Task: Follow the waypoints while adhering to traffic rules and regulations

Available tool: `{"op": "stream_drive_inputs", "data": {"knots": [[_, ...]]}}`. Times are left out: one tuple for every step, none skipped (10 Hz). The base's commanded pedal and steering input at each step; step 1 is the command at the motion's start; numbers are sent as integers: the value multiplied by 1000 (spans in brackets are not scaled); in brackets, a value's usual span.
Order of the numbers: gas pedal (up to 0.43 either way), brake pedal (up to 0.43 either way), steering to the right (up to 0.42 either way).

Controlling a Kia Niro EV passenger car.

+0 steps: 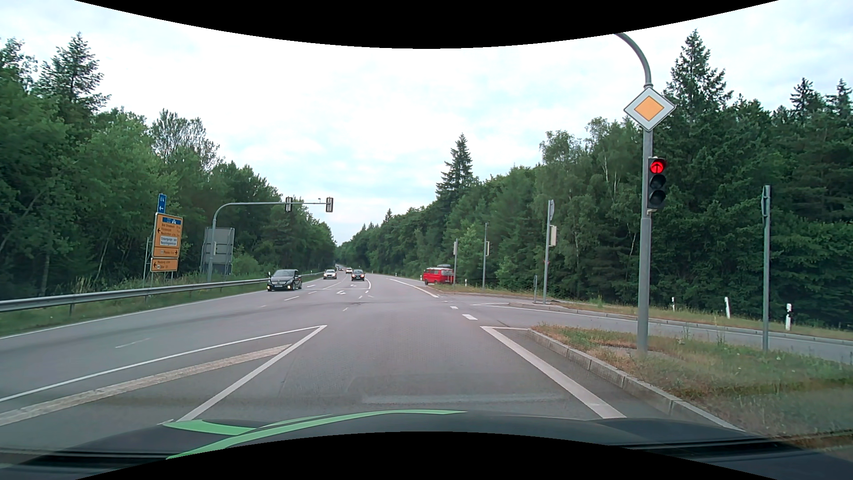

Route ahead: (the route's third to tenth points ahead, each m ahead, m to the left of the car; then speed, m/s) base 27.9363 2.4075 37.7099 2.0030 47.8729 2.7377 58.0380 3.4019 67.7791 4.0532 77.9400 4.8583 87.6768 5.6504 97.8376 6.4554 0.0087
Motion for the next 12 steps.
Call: {"op": "stream_drive_inputs", "data": {"knots": [[0, 244, 0], [0, 244, 0], [0, 244, 0], [0, 244, 0], [0, 250, 0], [0, 250, 0], [0, 250, 0], [0, 250, 0], [0, 250, 0], [0, 250, 0], [0, 250, 0], [0, 250, 0]]}}
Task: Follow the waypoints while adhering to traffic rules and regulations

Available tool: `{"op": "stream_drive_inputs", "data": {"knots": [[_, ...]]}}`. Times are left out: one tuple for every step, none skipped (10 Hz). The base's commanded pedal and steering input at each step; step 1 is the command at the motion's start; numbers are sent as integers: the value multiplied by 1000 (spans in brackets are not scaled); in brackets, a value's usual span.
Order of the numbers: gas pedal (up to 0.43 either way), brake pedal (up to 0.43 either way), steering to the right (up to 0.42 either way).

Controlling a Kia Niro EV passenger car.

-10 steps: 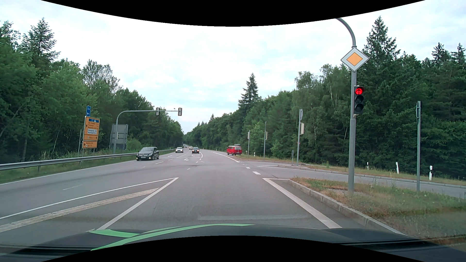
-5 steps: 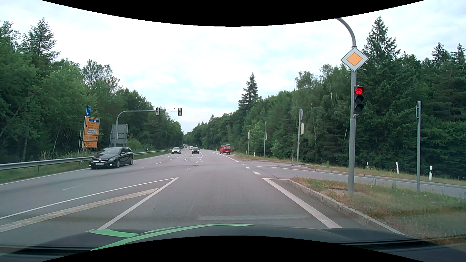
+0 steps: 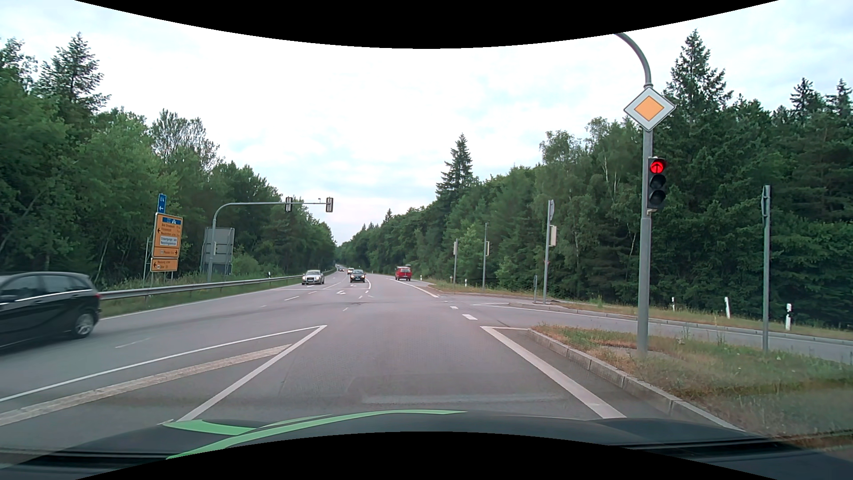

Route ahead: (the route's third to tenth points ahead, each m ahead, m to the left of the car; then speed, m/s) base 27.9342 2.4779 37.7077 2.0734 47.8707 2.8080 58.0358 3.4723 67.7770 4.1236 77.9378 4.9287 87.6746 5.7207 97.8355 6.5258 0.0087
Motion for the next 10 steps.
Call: {"op": "stream_drive_inputs", "data": {"knots": [[0, 250, 0], [0, 250, 0], [0, 250, 0], [0, 250, 0], [0, 250, 0], [0, 250, 0], [0, 250, 0], [0, 250, 0], [0, 250, 0], [0, 250, 0]]}}
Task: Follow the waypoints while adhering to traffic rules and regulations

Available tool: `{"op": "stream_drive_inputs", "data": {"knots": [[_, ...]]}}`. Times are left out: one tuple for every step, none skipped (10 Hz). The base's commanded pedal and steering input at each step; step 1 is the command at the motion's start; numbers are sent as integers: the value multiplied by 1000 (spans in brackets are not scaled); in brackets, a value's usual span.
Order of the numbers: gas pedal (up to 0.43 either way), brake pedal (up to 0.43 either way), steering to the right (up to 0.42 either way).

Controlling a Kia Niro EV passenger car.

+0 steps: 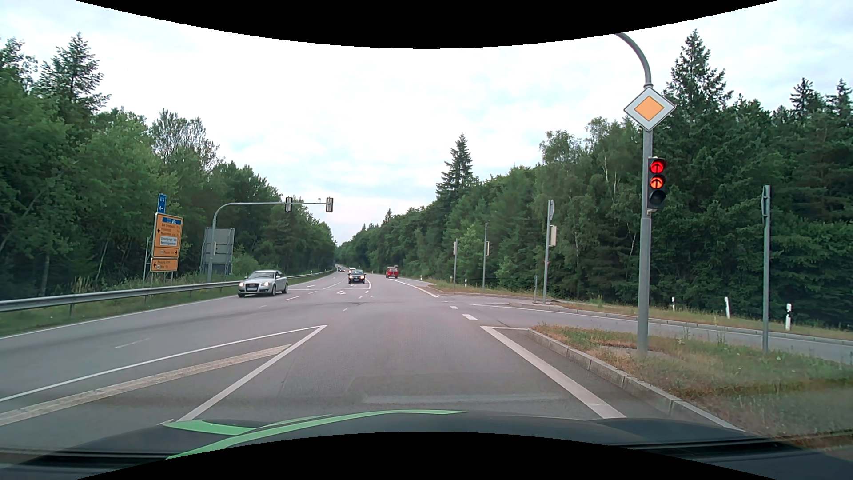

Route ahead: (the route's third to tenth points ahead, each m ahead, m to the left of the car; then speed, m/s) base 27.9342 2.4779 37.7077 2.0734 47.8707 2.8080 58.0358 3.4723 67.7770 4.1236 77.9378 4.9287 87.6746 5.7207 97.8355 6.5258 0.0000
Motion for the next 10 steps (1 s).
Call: {"op": "stream_drive_inputs", "data": {"knots": [[0, 250, 0], [0, 250, 0], [0, 220, 0], [0, 37, 0], [0, 0, 0], [0, 0, 0], [0, 0, -1], [0, 0, -3], [0, 0, -3], [20, 0, -3]]}}
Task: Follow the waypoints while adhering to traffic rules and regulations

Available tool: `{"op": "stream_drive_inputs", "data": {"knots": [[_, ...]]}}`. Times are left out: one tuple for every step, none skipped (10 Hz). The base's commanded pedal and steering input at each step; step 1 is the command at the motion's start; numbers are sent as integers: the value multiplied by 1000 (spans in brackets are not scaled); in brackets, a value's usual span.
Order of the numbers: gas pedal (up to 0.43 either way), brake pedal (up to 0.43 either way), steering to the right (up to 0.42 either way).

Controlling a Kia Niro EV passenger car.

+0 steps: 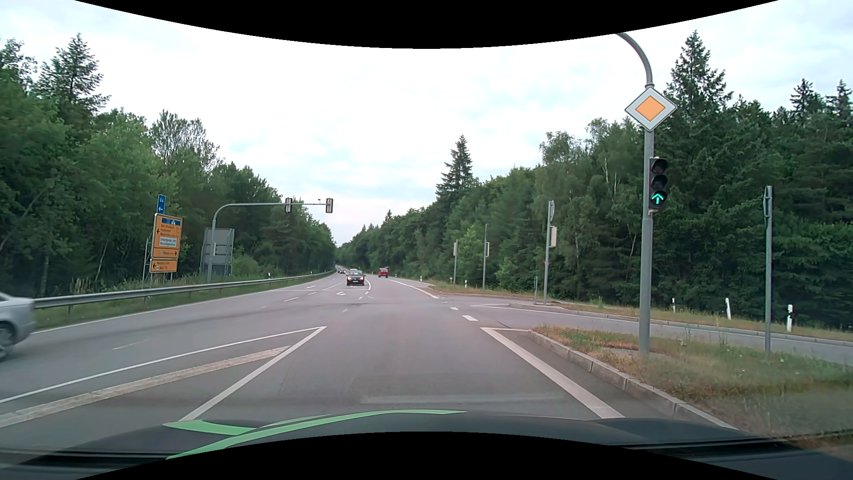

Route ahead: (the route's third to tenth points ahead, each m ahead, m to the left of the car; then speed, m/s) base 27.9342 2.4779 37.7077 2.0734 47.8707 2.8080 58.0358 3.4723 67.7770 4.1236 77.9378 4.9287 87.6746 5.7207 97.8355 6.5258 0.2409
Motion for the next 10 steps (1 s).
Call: {"op": "stream_drive_inputs", "data": {"knots": [[87, 0, -4], [110, 0, -4], [118, 0, -4], [138, 0, -5], [157, 0, -5], [169, 0, -5], [177, 0, -7], [189, 0, -10], [197, 0, -12], [209, 0, -13]]}}
